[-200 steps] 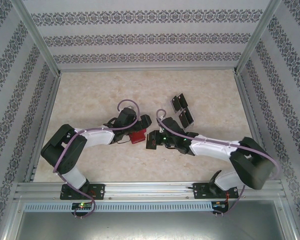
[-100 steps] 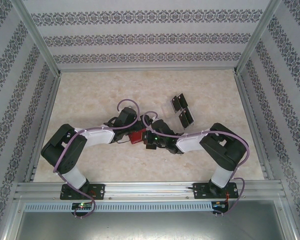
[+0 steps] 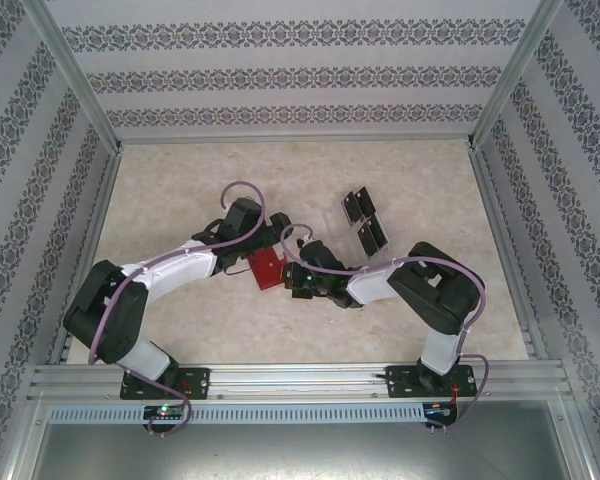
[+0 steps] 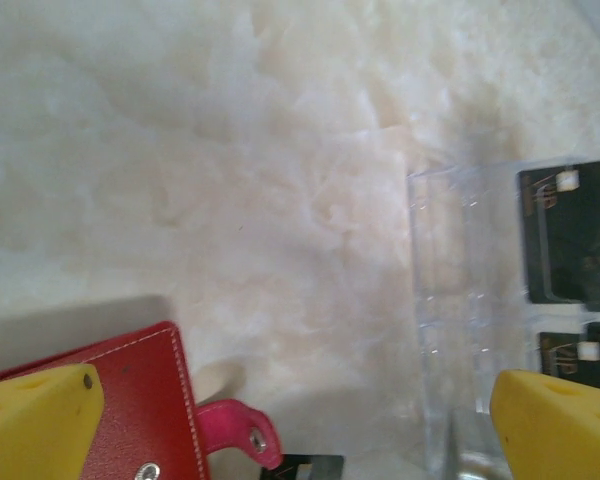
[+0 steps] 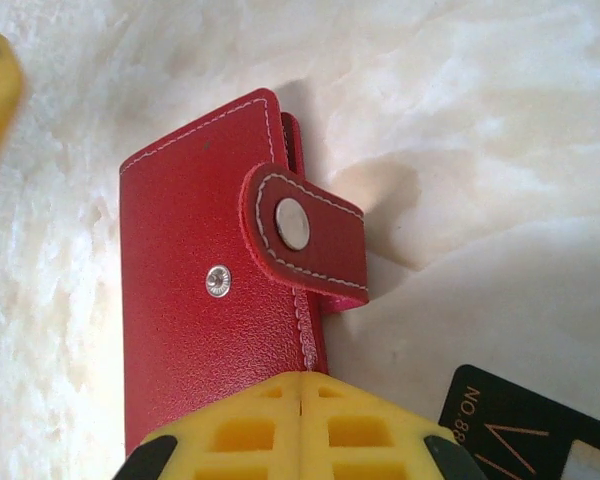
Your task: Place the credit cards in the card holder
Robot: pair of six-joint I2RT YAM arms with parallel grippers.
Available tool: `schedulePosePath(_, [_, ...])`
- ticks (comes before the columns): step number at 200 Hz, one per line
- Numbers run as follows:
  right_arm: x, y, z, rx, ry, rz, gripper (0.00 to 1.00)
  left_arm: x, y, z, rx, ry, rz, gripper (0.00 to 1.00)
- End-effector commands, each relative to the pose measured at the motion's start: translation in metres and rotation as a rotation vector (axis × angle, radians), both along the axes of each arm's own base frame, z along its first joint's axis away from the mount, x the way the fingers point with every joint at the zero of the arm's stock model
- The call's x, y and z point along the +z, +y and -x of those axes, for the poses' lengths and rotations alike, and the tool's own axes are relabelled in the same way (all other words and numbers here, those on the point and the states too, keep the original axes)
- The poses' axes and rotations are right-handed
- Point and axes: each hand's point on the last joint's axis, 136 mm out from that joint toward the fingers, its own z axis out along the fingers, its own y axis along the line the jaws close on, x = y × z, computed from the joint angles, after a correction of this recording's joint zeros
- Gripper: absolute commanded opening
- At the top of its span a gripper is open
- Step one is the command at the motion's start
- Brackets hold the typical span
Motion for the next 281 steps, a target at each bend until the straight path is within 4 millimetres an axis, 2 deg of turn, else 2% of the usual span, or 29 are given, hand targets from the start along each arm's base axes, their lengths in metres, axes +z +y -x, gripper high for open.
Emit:
schedulePosePath(1, [-0.007, 0.004, 0.004, 0.016, 0.028, 0.007, 0.0, 0.008, 0.023, 0.003, 0.037, 0.018, -0.058, 1.0])
schedulePosePath(23, [-0.006, 0.006, 0.004, 0.025, 0.033, 0.008, 0.0, 0.003, 0.051, 0.014, 0.012, 0.066, -0.195, 1.0])
schedulePosePath(45, [-0.005, 0.007, 0.005, 0.029, 0.036, 0.011, 0.0, -0.015, 0.079, 0.031, -0.048, 0.134, -0.338, 1.0])
schedulePosePath(62, [-0.005, 0.007, 0.005, 0.033, 0.043, 0.014, 0.0, -0.026, 0.089, 0.04, -0.113, 0.16, -0.424, 1.0])
schedulePosePath(87, [-0.006, 0.009, 0.005, 0.04, 0.049, 0.014, 0.0, -0.04, 0.087, 0.046, -0.193, 0.187, -0.464, 1.0])
schedulePosePath(146, [-0.008, 0.012, 0.005, 0.045, 0.057, 0.017, 0.0, -0.066, 0.077, 0.041, -0.217, 0.213, -0.431, 1.0])
schedulePosePath(195, [-0.003, 0.016, 0.004, 0.058, 0.061, 0.01, 0.0, -0.09, 0.083, 0.046, -0.204, 0.28, -0.464, 1.0])
schedulePosePath(218, [0.016, 0.02, 0.002, 0.09, 0.055, -0.006, 0.0, -0.102, 0.092, 0.054, -0.185, 0.332, -0.498, 1.0])
schedulePosePath(237, [0.048, 0.016, -0.007, 0.102, 0.025, -0.007, 0.0, -0.108, 0.099, 0.06, -0.164, 0.355, -0.519, 1.0])
schedulePosePath(259, [0.073, -0.003, -0.018, 0.101, 0.032, 0.096, 0.1, -0.11, 0.101, 0.064, -0.157, 0.36, -0.519, 1.0])
schedulePosePath(281, [0.083, -0.017, -0.027, 0.132, 0.051, 0.239, 0.21, -0.112, 0.101, 0.065, -0.151, 0.357, -0.512, 1.0])
